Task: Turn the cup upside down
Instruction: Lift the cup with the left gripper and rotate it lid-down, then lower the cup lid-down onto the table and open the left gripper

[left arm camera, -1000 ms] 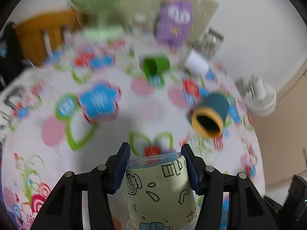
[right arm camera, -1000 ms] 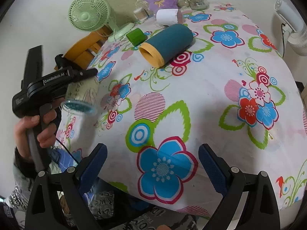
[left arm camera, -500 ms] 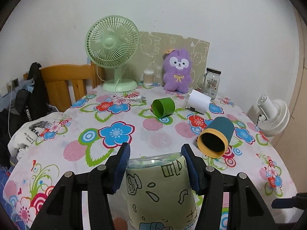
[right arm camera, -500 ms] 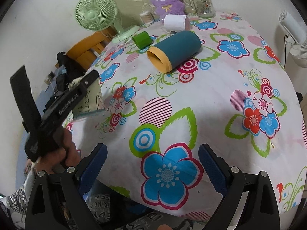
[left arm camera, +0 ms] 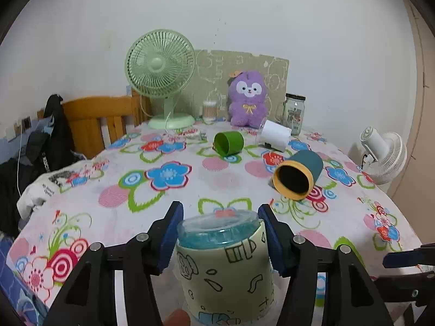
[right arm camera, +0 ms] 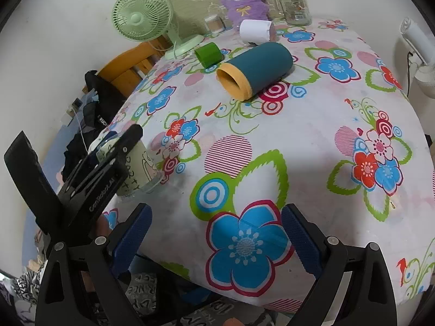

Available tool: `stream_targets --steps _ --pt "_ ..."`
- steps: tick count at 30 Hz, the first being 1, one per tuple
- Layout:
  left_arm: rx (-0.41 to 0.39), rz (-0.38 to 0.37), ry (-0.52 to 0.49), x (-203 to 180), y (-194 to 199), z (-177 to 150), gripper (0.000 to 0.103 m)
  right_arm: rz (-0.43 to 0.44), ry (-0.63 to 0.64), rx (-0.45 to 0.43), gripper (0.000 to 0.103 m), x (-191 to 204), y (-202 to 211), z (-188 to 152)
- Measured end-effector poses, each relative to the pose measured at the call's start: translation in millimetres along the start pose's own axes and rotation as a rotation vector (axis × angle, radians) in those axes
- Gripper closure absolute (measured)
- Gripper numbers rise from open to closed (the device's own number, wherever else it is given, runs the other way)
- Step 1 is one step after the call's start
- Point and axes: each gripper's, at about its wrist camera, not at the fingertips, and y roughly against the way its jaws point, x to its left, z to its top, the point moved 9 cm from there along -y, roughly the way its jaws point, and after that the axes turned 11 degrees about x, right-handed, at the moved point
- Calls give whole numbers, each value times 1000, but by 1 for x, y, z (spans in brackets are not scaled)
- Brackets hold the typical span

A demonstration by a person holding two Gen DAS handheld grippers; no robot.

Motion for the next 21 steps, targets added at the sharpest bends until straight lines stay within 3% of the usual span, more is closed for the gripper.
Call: stream_targets --steps 4,7,21 --pt "61 -41 31 2 1 -10 16 -3 10 -6 6 3 2 -1" --pt "74 -75 68 3 5 -11 11 -5 16 -14 6 4 4 0" --pt "94 -112 101 7 13 -6 7 -7 19 -24 6 6 10 -3"
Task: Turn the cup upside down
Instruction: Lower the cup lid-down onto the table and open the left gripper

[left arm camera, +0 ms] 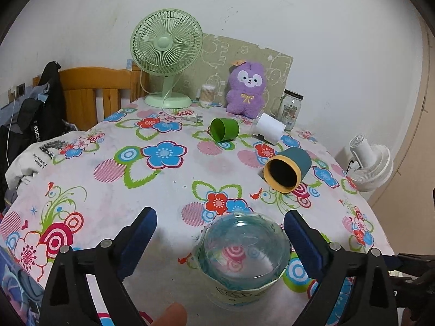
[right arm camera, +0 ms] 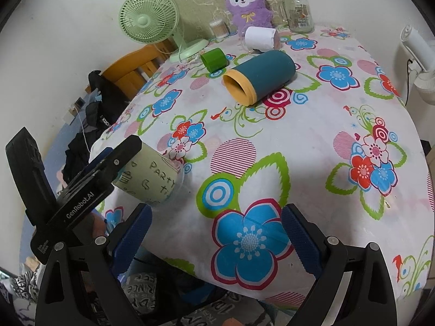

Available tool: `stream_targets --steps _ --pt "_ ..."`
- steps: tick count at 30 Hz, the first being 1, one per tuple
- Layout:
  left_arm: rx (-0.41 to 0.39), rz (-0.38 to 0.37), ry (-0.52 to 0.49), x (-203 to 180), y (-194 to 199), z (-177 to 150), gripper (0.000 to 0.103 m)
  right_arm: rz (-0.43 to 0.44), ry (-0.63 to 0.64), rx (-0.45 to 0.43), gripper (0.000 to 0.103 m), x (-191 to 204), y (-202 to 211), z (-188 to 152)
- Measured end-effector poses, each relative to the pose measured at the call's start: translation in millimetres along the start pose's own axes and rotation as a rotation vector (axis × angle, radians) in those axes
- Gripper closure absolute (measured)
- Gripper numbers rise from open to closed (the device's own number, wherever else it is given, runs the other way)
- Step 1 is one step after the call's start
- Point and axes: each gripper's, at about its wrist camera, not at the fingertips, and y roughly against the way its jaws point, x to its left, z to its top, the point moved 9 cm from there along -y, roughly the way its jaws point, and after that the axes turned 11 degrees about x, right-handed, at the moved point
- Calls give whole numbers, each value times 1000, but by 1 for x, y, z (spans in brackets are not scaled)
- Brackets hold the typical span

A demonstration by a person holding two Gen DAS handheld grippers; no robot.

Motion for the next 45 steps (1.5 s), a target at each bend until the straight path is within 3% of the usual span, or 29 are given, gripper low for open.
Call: stream_targets --steps 11,17,23,26,34,45 --pt "-22 -38 13 -2 23 17 7 -8 26 -16 6 9 7 5" --pt "-57 -21 -5 -1 39 28 4 -22 50 -47 6 18 15 13" --pt "-100 33 -28 3 59 41 0 -31 79 -122 6 32 32 27" --pt "-119 53 -39 5 70 48 0 -49 113 -182 0 44 44 34" --pt "-168 95 -53 16 96 58 0 -124 231 -339 0 78 73 46" --pt "-179 87 -68 22 123 68 0 -160 268 -429 0 106 98 46"
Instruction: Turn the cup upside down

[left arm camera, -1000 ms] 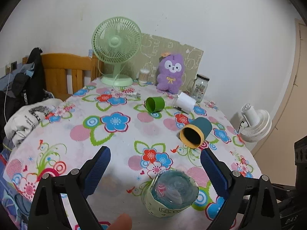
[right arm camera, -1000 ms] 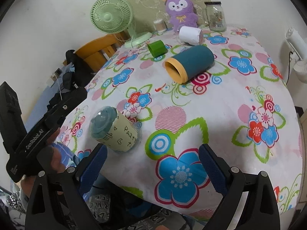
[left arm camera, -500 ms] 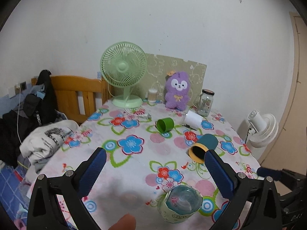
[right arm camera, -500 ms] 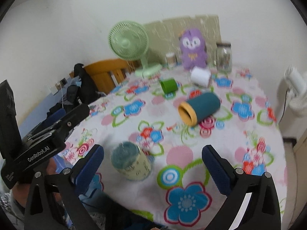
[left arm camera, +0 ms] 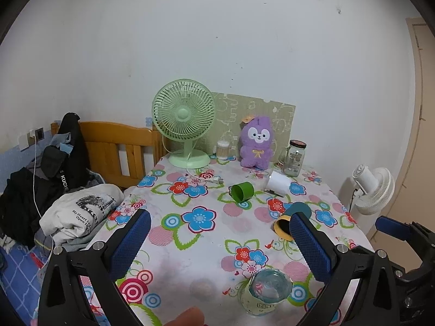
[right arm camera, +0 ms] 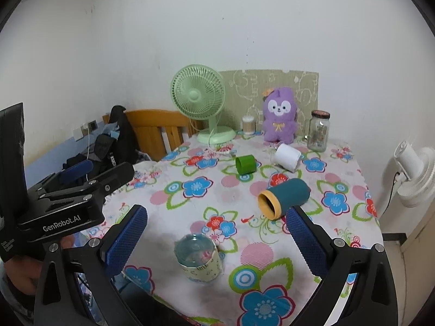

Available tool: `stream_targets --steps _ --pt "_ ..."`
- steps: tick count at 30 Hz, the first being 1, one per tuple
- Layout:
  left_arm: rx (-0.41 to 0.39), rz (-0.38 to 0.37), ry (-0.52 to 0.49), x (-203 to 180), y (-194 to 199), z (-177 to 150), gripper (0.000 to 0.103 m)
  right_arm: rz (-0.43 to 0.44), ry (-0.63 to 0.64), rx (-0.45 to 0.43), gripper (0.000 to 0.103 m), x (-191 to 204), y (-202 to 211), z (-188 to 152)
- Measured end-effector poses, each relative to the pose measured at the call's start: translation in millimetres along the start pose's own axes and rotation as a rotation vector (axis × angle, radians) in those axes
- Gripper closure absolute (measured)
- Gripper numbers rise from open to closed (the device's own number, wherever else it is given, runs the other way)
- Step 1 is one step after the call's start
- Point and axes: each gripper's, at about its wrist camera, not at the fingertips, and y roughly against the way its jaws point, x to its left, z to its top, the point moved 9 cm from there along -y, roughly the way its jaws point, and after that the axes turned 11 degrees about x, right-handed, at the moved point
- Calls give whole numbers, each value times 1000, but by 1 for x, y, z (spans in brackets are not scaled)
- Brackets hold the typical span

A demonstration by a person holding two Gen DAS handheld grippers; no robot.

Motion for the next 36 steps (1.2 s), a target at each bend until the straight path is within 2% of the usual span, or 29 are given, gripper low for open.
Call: stream_targets --steps 8,12,19,36 --pt "53 -55 -59 -9 8 4 0 -19 -29 -32 0 6 19 6" --pt "96 -66 -77 -13 7 -3 0 -28 -38 -18 0 9 20 1" --pt "156 -52 -97 -13 -4 -14 0 -30 -57 14 0 8 11 -9" --pt "192 -41 -100 -9 -14 -19 0 -57 -74 22 0 -3 7 -14"
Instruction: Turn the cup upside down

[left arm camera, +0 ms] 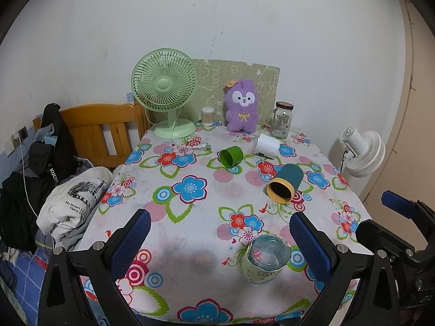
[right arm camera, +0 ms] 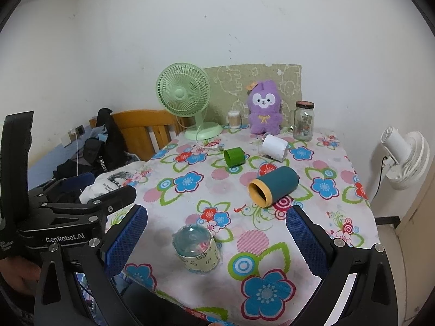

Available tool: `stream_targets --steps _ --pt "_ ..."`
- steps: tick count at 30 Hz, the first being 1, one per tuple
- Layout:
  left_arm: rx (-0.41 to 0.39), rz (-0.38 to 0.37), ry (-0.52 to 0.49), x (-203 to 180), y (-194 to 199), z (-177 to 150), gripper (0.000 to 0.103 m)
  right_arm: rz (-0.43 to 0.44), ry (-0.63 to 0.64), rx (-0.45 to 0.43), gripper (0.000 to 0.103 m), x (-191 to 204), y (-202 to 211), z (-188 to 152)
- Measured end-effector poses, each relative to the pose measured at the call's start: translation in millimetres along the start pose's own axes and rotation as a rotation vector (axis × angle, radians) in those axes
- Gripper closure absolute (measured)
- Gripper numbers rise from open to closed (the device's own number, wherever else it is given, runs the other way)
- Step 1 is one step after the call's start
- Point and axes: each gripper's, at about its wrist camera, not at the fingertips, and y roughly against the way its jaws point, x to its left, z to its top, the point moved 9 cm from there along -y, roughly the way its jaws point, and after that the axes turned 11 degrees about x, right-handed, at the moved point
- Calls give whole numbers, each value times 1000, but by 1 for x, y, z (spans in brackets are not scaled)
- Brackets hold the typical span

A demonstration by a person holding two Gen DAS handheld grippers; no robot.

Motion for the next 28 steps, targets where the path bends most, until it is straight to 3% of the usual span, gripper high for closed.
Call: stream_targets --steps 28 --pt "14 -10 -9 -1 -7 -4 0 -1 -1 -2 0 0 -5 0"
